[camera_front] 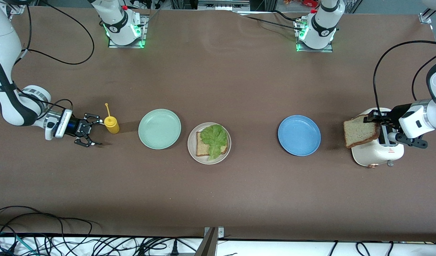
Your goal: Make sandwich on beige plate with both arms
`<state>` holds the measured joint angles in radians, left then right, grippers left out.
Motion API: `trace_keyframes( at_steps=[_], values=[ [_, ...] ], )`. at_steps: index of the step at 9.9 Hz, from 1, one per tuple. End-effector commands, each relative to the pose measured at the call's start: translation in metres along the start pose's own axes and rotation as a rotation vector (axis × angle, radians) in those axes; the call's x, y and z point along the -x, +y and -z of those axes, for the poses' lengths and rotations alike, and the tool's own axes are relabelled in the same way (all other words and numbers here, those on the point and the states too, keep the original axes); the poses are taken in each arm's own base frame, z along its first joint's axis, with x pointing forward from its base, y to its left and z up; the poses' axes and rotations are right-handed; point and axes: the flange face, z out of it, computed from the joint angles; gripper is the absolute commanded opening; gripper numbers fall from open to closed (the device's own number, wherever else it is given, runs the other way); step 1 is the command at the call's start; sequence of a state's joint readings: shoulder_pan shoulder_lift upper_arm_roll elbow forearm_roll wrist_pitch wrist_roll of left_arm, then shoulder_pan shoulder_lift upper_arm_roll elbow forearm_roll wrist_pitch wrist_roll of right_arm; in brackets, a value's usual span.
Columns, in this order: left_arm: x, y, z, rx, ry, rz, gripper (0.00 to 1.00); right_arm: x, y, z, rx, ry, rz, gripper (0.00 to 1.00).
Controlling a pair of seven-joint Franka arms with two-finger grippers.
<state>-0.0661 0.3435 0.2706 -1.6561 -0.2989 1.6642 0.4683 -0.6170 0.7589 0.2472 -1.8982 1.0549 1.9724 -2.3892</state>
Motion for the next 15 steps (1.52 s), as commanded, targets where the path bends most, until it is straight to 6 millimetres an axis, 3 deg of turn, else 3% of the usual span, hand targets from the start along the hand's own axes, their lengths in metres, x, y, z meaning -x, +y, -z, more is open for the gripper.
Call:
trace_keyframes(
  at_steps=[1, 4, 6, 8, 10, 12, 15],
  values=[
    [-0.008, 0.013, 0.006, 0.016, -0.002, -0.043, 0.00, 0.006, -0.007, 0.000, -0.002, 0.035, 0.011, 0.96],
    [-0.024, 0.050, 0.022, -0.030, 0.021, -0.087, 0.00, 0.030, -0.025, 0.012, 0.014, 0.061, 0.023, 0.96],
    [-0.025, 0.070, 0.024, -0.028, 0.003, -0.098, 0.00, 0.038, -0.030, 0.022, 0.005, 0.073, 0.028, 0.96],
    [-0.025, 0.086, 0.045, -0.034, 0.008, -0.052, 0.00, 0.044, -0.039, 0.029, -0.013, 0.105, 0.028, 0.96],
    [-0.022, 0.107, 0.066, -0.153, -0.039, -0.081, 0.00, 0.047, -0.051, 0.026, -0.030, 0.119, 0.034, 0.96],
    [-0.025, 0.115, 0.061, -0.159, -0.046, -0.064, 0.00, 0.048, -0.058, 0.016, -0.045, 0.129, 0.029, 0.96],
    [-0.034, 0.118, 0.041, -0.161, -0.077, -0.031, 0.00, 0.029, -0.050, -0.008, -0.040, 0.149, 0.049, 0.95]
  ],
)
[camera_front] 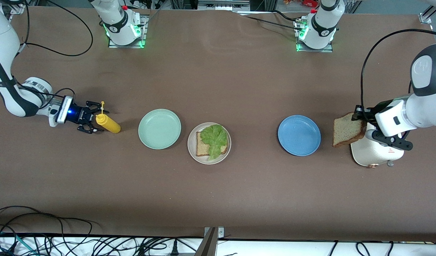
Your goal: Make sandwich on beige plate with both arms
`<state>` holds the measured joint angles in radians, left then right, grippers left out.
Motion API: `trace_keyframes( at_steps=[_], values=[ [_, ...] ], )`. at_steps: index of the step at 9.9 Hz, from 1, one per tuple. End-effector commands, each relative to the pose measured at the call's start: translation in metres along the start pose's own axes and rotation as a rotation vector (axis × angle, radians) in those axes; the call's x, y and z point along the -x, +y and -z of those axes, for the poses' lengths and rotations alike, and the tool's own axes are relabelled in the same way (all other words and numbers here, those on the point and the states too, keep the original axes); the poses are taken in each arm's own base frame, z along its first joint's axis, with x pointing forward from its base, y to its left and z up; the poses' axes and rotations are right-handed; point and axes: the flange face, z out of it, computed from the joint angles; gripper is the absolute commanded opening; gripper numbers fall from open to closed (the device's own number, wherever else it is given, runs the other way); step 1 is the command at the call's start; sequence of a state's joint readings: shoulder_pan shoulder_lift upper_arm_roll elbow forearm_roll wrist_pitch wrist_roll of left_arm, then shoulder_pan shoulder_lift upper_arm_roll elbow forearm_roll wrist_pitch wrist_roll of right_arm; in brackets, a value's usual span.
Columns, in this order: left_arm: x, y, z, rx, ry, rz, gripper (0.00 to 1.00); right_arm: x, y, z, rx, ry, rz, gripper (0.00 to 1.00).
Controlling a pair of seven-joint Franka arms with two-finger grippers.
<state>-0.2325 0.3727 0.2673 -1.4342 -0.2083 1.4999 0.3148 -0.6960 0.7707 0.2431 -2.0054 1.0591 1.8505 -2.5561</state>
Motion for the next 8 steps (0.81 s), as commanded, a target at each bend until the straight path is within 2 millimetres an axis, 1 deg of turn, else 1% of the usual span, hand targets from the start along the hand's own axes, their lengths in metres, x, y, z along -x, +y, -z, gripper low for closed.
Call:
trace_keyframes(
  at_steps=[1, 2, 3, 4, 5, 6, 7, 8],
  values=[
    [-0.004, -0.005, -0.005, -0.023, -0.027, 0.030, 0.00, -0.011, 0.004, -0.021, 0.023, 0.009, 0.013, 0.95],
    [-0.003, -0.009, -0.004, -0.019, -0.025, 0.036, 0.00, -0.016, 0.009, -0.031, 0.033, 0.006, 0.015, 0.95],
    [-0.004, -0.009, -0.005, -0.014, -0.025, 0.036, 0.00, -0.020, 0.013, -0.043, 0.042, 0.009, 0.012, 0.82],
    [-0.005, -0.008, -0.008, -0.013, -0.029, 0.035, 0.00, -0.022, 0.014, -0.049, 0.047, -0.001, 0.014, 0.53],
    [-0.005, -0.007, -0.008, -0.013, -0.029, 0.033, 0.00, -0.026, 0.017, -0.057, 0.053, -0.008, 0.021, 0.09],
    [-0.005, -0.009, -0.009, -0.012, -0.030, 0.035, 0.00, -0.030, 0.021, -0.063, 0.071, -0.006, 0.021, 0.00],
    [-0.006, -0.010, -0.010, -0.012, -0.033, 0.036, 0.00, -0.036, 0.025, -0.072, 0.075, -0.027, 0.033, 0.00],
    [-0.006, -0.010, -0.010, -0.012, -0.033, 0.036, 0.00, -0.050, 0.037, -0.077, 0.100, -0.066, 0.053, 0.00]
  ],
)
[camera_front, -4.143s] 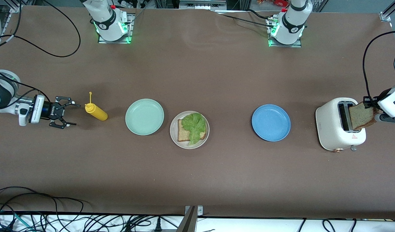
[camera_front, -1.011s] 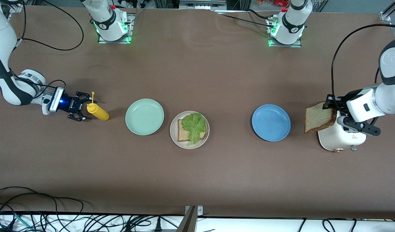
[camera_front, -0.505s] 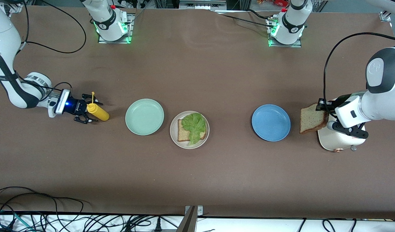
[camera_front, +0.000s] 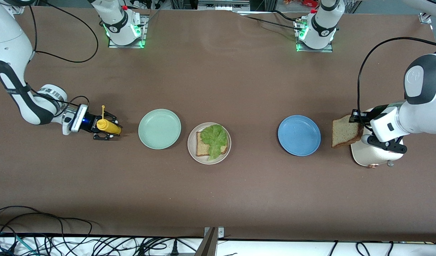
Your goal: Make sandwich on beige plate with both arms
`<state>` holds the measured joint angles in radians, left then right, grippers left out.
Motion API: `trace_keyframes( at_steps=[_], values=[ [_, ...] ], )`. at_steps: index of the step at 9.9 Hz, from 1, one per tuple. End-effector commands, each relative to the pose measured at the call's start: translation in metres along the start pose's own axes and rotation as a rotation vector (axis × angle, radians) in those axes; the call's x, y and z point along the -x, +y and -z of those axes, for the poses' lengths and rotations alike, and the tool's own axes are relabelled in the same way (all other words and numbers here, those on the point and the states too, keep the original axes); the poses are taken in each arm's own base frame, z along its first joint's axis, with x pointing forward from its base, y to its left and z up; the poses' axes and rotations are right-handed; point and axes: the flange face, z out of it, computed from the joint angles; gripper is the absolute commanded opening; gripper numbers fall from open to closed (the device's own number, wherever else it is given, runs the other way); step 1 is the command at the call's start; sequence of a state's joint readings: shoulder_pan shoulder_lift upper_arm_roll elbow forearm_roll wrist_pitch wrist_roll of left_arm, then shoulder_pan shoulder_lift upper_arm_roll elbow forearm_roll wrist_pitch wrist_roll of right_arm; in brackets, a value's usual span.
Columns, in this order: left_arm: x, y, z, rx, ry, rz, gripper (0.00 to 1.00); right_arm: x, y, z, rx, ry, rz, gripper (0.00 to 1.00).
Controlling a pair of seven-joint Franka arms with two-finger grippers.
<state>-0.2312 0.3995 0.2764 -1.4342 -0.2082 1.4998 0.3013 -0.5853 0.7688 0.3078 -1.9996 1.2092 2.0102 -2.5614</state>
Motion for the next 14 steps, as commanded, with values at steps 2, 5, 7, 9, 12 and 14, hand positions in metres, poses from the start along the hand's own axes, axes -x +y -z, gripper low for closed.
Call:
trace_keyframes(
  at_steps=[2, 5, 7, 9, 12, 14],
  values=[
    [-0.001, -0.001, 0.004, -0.013, -0.005, 0.008, 0.00, -0.069, 0.034, -0.023, 0.098, -0.149, 0.052, 0.00],
    [-0.002, -0.001, 0.002, -0.012, -0.010, 0.009, 0.00, -0.137, 0.045, -0.094, 0.210, -0.379, 0.080, 0.00],
    [-0.003, -0.002, 0.000, -0.015, -0.012, 0.010, 0.00, -0.174, 0.037, -0.156, 0.309, -0.523, 0.146, 0.00],
    [-0.004, -0.001, -0.002, -0.014, -0.017, 0.011, 0.00, -0.187, 0.017, -0.204, 0.397, -0.624, 0.172, 0.00],
    [-0.004, -0.002, -0.001, -0.013, -0.013, 0.012, 0.00, -0.191, -0.027, -0.258, 0.507, -0.799, 0.337, 0.00],
    [-0.005, -0.001, -0.002, -0.014, -0.013, 0.010, 0.00, -0.185, -0.047, -0.277, 0.532, -0.885, 0.438, 0.00]
  ],
)
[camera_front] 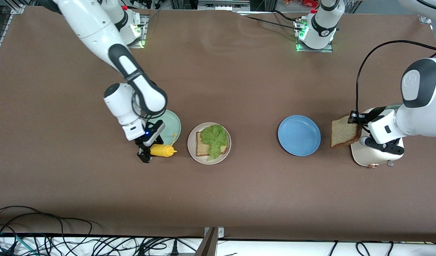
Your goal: Make sandwich on beige plate with both arms
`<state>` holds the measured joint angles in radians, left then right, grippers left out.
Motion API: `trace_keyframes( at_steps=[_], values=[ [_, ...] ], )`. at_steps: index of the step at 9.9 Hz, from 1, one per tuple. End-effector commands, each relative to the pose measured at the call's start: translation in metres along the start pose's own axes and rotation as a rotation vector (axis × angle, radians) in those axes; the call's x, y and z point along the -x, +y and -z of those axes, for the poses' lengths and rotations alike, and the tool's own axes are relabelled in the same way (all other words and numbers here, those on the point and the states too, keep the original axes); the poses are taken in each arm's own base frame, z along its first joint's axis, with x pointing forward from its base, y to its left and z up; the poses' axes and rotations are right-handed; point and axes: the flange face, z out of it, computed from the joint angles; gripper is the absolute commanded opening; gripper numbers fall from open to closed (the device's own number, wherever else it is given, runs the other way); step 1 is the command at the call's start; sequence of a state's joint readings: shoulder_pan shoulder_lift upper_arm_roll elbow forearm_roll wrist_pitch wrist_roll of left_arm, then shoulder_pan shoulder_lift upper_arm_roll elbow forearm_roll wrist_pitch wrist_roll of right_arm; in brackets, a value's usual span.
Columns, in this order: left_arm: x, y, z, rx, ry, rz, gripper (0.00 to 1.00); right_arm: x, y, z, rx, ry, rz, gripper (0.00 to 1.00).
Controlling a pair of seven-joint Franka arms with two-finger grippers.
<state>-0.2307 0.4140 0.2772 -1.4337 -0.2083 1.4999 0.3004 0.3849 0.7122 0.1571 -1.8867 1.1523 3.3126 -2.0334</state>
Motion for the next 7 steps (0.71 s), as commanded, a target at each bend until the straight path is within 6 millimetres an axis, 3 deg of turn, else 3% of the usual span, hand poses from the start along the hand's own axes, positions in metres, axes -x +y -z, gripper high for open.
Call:
trace_keyframes(
  at_steps=[1, 5, 7],
  values=[
    [0.000, 0.001, 0.006, -0.014, 0.000, 0.006, 0.00, -0.010, -0.019, -0.003, 0.080, -0.081, 0.118, 0.00],
    [0.000, 0.001, 0.007, -0.014, 0.002, 0.005, 0.00, -0.024, -0.063, -0.011, 0.136, -0.181, 0.335, 0.00],
    [0.000, 0.001, 0.007, -0.014, 0.002, 0.007, 0.00, -0.024, -0.074, -0.014, 0.155, -0.219, 0.414, 0.00]
  ],
)
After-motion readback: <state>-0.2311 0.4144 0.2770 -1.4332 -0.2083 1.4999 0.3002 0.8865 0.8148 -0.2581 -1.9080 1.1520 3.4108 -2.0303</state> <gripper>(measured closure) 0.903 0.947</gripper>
